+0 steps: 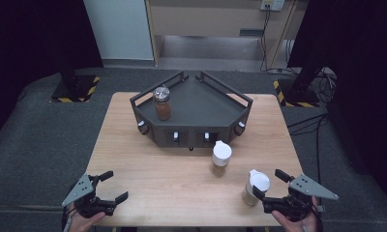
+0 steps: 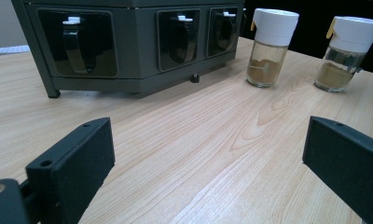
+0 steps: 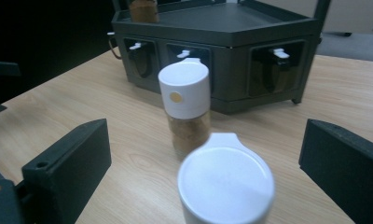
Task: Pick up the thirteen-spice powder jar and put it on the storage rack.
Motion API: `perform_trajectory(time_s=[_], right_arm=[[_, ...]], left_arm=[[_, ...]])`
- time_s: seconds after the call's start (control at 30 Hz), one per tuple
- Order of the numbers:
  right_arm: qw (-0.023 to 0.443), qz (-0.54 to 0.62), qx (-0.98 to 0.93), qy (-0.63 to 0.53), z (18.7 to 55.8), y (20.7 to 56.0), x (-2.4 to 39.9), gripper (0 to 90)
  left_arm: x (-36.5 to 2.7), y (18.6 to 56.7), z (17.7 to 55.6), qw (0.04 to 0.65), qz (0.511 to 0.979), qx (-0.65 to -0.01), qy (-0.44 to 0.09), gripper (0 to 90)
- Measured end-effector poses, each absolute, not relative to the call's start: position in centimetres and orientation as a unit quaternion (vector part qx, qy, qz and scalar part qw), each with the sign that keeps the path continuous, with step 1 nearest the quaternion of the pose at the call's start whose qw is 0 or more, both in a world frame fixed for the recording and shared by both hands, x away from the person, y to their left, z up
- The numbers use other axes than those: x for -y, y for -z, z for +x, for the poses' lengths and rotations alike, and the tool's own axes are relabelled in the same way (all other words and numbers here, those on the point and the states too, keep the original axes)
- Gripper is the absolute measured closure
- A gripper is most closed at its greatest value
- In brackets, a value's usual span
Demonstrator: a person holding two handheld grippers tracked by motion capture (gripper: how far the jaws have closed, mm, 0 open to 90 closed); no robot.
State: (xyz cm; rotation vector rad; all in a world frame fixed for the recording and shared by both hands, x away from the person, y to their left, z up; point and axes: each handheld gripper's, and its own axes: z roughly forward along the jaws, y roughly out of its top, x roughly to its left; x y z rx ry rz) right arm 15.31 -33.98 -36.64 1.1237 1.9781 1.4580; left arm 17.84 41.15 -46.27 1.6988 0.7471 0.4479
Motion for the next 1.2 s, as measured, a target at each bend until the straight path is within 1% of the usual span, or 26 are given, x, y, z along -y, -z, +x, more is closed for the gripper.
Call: perform_trajectory(time_s=[0.13,0.37,0.7,0.8,1.0,1.2], right_arm=[[0.205,0.404,-0.721,-0.524,16.4,36.0,33.0,2.6],[0.199,0.404,-0.728,-0.517,18.0,35.0,30.8,2.7],[0.193,0.411,-0.737,-0.5,20.4,34.0,28.0,2.8],[0.199,0.41,-0.743,-0.489,20.9,33.7,26.9,3.1],[0.188,0.421,-0.746,-0.48,22.3,33.7,25.4,3.5],[0.195,0.433,-0.75,-0.46,22.9,33.7,23.7,3.9]], left_arm=[[-41.1,46.2,17.8,0.577,0.727,-0.319,-0.192,1.2],[-41.1,46.2,17.8,0.577,0.727,-0.319,-0.192,1.2],[-41.1,46.2,17.8,0.577,0.728,-0.317,-0.191,1.3],[-41.1,46.2,17.8,0.577,0.729,-0.316,-0.191,1.3],[-41.1,46.1,17.8,0.576,0.73,-0.315,-0.19,1.4],[-41.1,46.1,17.8,0.576,0.73,-0.314,-0.19,1.4]])
